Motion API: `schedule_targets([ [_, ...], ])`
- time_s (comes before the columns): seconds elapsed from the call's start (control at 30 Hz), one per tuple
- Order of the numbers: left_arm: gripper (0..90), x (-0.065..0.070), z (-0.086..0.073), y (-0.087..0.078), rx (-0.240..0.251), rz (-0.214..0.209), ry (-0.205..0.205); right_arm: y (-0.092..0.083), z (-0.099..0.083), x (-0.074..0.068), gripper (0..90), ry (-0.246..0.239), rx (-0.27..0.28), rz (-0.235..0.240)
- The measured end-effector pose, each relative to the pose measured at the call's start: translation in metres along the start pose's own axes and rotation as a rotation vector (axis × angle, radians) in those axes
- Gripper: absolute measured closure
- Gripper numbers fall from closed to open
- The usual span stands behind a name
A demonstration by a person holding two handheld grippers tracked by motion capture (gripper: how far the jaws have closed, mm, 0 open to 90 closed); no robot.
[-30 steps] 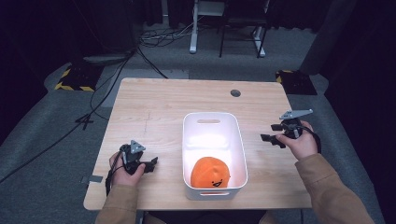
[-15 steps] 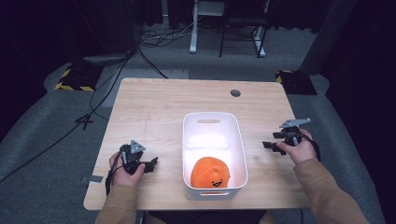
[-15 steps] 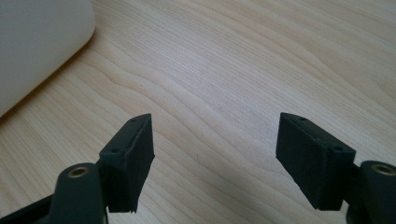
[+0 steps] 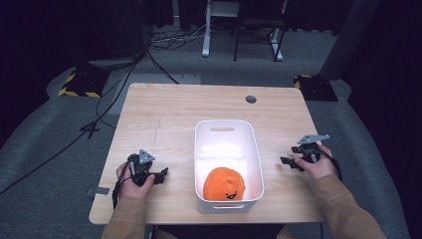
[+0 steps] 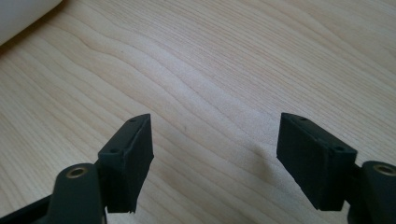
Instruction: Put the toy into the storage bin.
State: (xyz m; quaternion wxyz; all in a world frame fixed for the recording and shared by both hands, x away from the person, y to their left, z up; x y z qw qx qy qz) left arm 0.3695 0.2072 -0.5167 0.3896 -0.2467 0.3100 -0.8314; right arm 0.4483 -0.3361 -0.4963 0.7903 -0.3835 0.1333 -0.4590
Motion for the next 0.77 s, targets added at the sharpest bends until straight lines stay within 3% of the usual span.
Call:
schedule_targets([
  [0.27, 18.7, 0.000, 0.000, 0.000, 0.000, 0.000, 0.000, 0.005, -0.009, 0.000, 26.0, -0.009, 0.008, -0.008],
  [0.53, 18.7, 0.000, 0.000, 0.000, 0.000, 0.000, 0.000, 0.011, -0.018, 0.001, 16.3, 0.011, 0.102, -0.009],
  [0.77, 18.7, 0.000, 0.000, 0.000, 0.000, 0.000, 0.000, 0.010, -0.020, 0.003, 14.1, -0.009, 0.100, 0.020],
])
Point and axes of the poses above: each handheld gripper's, and its own axes: y roughly forward along the jaws, z roughly out of its top, x roughly to its right, the point moved 2 cm from there along y, roughly forward along the jaws, and after that the axes turned 11 degrees about -z, right-handed, at the moved point
